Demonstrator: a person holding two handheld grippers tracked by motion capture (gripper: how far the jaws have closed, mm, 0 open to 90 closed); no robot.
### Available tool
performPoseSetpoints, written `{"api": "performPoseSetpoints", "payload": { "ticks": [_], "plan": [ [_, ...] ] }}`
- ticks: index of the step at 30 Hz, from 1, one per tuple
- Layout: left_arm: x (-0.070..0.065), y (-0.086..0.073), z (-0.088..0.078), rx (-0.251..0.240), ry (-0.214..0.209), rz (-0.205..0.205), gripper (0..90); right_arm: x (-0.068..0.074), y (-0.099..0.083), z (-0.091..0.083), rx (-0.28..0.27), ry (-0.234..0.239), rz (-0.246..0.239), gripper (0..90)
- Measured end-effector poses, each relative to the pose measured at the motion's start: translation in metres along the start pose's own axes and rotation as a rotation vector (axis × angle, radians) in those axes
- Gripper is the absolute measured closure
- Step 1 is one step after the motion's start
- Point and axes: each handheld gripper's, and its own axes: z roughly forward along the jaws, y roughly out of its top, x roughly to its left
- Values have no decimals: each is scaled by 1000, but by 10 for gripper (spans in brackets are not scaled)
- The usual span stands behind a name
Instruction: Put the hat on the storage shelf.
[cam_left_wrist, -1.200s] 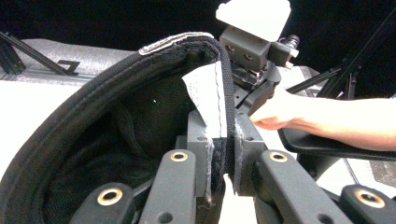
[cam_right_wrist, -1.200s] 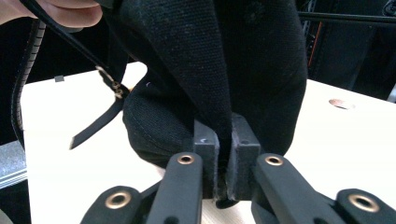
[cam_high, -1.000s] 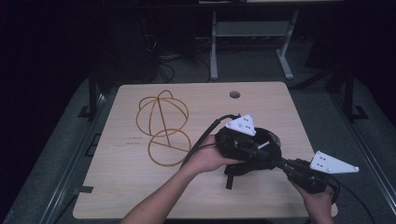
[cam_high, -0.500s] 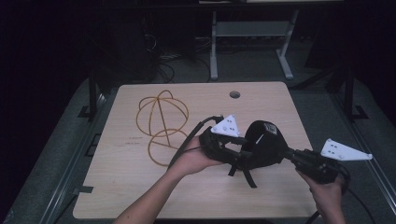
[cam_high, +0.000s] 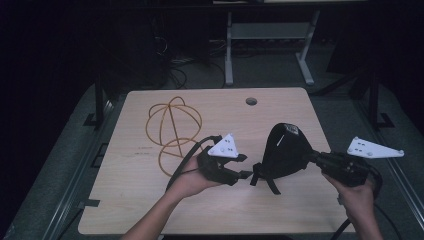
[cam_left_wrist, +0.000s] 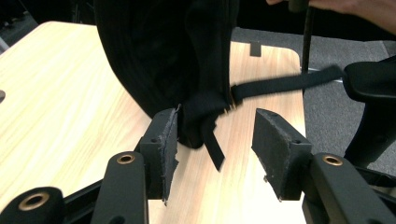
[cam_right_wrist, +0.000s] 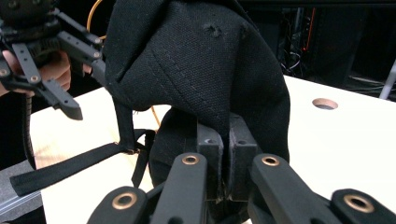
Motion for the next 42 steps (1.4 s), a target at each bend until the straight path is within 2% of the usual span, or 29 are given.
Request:
{"api": "performPoseSetpoints", "payload": {
  "ticks": [2, 11, 17, 22, 24, 26, 28, 33, 36, 42],
  "plan": [
    [0, -5, 0, 6, 3, -1, 492, -1, 4, 0, 4, -1, -1, 865],
    [0, -31, -1, 16, 5, -54, 465, -4, 20, -1, 29, -4, -10, 865],
    [-3, -47, 1, 18, 2, -68, 447, -6, 32, -1, 54, -8, -13, 865],
    [-7, -60, 2, 36, 4, -56, 438, -5, 48, 0, 71, -1, -27, 865],
    [-9, -64, 2, 37, 4, -43, 437, -5, 55, 2, 80, 1, -32, 864],
    [-11, -69, 2, 24, -8, -55, 435, -5, 61, 4, 83, 6, -37, 864],
    [-12, -72, 2, 31, -5, -43, 434, -4, 66, 6, 88, 6, -42, 864],
    [-14, -78, 1, 31, 7, -46, 429, -3, 75, 13, 103, 12, -47, 863],
    [-15, -83, 2, 29, 34, -57, 373, -3, 79, 17, 108, 20, -47, 863],
    [-17, -88, 4, 52, 27, -53, 350, -3, 88, 24, 119, 28, -52, 863]
  ]
}}
